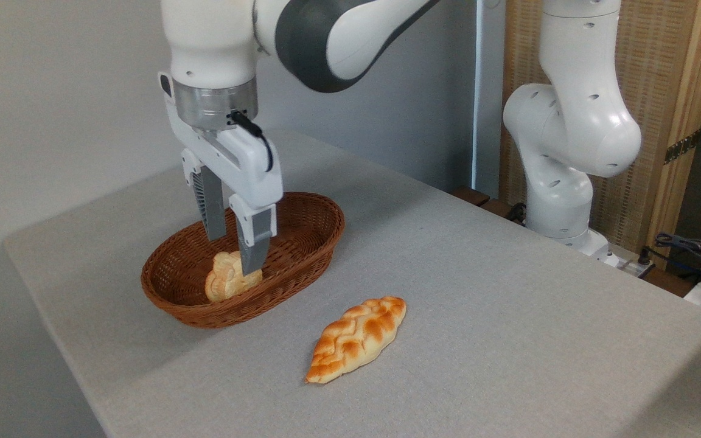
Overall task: Put bread into the basket
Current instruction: 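Open the gripper to release the roll and raise it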
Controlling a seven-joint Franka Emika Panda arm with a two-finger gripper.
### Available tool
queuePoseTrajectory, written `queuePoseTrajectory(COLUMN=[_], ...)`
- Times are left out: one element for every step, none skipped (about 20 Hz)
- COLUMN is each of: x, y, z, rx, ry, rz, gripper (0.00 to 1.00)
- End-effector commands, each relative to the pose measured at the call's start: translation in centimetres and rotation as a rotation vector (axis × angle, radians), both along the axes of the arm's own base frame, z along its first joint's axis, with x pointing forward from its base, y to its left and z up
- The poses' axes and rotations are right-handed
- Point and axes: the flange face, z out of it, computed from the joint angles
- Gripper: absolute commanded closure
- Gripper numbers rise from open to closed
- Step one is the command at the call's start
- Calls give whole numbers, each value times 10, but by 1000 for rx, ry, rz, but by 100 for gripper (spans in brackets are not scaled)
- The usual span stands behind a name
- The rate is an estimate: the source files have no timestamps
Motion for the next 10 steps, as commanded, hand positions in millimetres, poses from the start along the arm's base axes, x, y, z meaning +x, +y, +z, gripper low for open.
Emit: queuePoseTrajectory(x=[-5,-5,-5,-4,-4,-4,-4,-4,-4,-3], y=[30,41,51,58,62,63,65,66,70,71], z=[10,10,11,11,11,12,10,10,10,8], rx=[22,33,51,64,67,68,75,95,98,98], ry=[5,5,1,1,1,-1,1,-1,1,4], rz=[35,49,56,62,67,69,67,54,57,62], gripper=[0,0,0,0,0,0,0,0,0,0])
